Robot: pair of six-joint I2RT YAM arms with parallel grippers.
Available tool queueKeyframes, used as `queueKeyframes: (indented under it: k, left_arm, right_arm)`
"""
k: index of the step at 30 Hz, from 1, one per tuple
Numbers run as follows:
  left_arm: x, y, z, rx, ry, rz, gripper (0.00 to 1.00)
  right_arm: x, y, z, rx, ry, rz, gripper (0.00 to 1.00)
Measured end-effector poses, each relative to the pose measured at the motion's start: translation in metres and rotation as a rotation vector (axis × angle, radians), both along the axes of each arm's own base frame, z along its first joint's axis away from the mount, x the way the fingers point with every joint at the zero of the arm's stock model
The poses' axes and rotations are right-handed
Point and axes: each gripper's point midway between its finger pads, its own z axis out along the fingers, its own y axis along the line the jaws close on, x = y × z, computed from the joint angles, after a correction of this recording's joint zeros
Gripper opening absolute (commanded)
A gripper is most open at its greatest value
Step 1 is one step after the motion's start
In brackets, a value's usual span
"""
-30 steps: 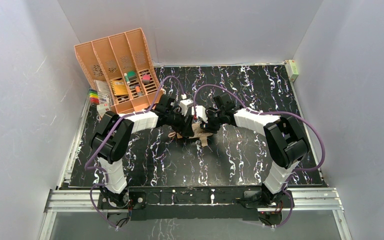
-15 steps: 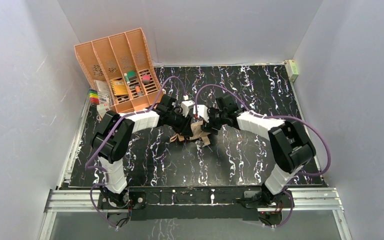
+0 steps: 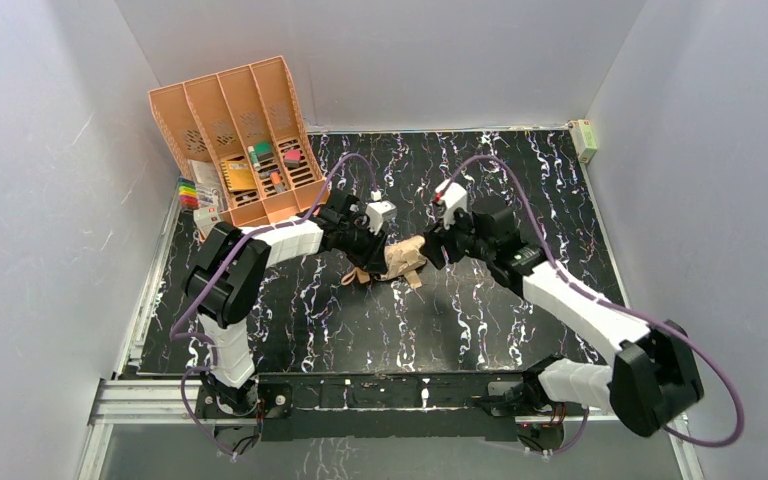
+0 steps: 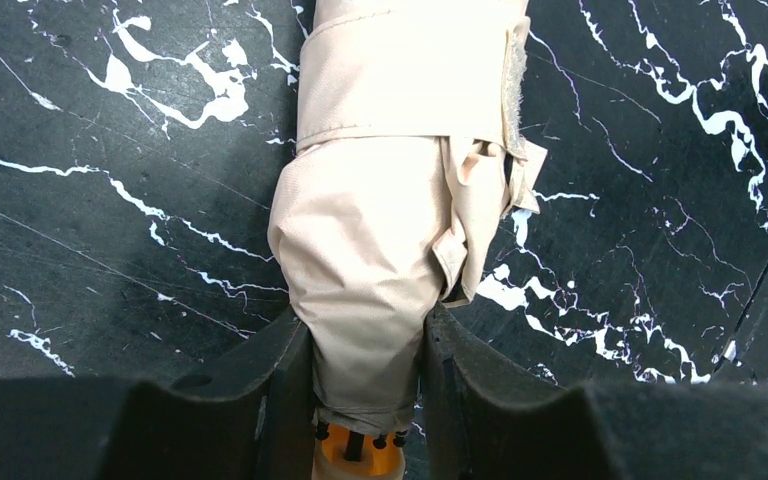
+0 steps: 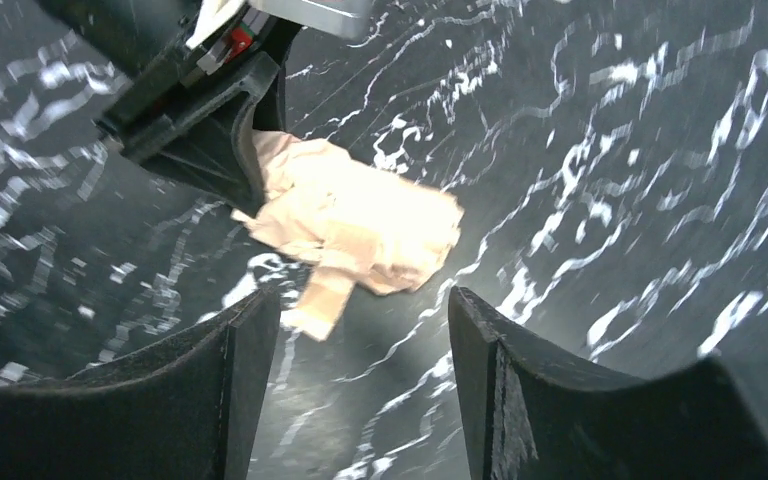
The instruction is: Put away the umbrella
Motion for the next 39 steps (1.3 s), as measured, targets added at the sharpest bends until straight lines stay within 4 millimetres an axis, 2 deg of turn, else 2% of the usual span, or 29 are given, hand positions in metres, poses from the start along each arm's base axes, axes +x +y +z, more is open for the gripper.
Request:
queueKeyframes:
  k: [3, 8, 11, 16, 23, 28, 34, 39]
  left_arm:
    - [0.001, 0.0, 0.0, 0.009, 0.006, 0.015, 0.0]
    - [0.0, -0.002, 0.0, 0.021, 0.033, 0.06, 0.0]
    - [-0.001, -0.005, -0.001, 0.037, 0.048, 0.108, 0.0]
    - [0.0, -0.006, -0.001, 0.068, 0.043, 0.224, 0.0]
    - [0.0, -0.006, -0.001, 0.08, 0.033, 0.341, 0.0]
    - [-0.001, -0.008, -0.001, 0.099, -0.001, 0.374, 0.0]
    - [-0.001, -0.009, -0.002, 0.113, -0.019, 0.391, 0.0]
    - [-0.001, -0.009, -0.002, 0.12, -0.026, 0.401, 0.0]
  right_arm:
    - [-0.015, -0.012, 0.001, 0.123, 0.136, -0.179, 0.7]
    - [-0.037, -0.029, -0.012, 0.279, 0.378, -0.456, 0.72]
    - [-0.051, -0.035, -0.026, 0.384, 0.507, -0.589, 0.72]
    - [-0.073, -0.044, -0.063, 0.525, 0.719, -0.799, 0.72]
    - [-0.067, -0.038, -0.081, 0.635, 0.877, -0.967, 0.7]
    - [-0.061, -0.024, -0.092, 0.701, 0.976, -1.005, 0.7]
    - [-0.055, -0.017, -0.102, 0.742, 1.045, -1.057, 0.69]
    - [-0.049, -0.011, -0.103, 0.804, 1.099, -1.089, 0.62]
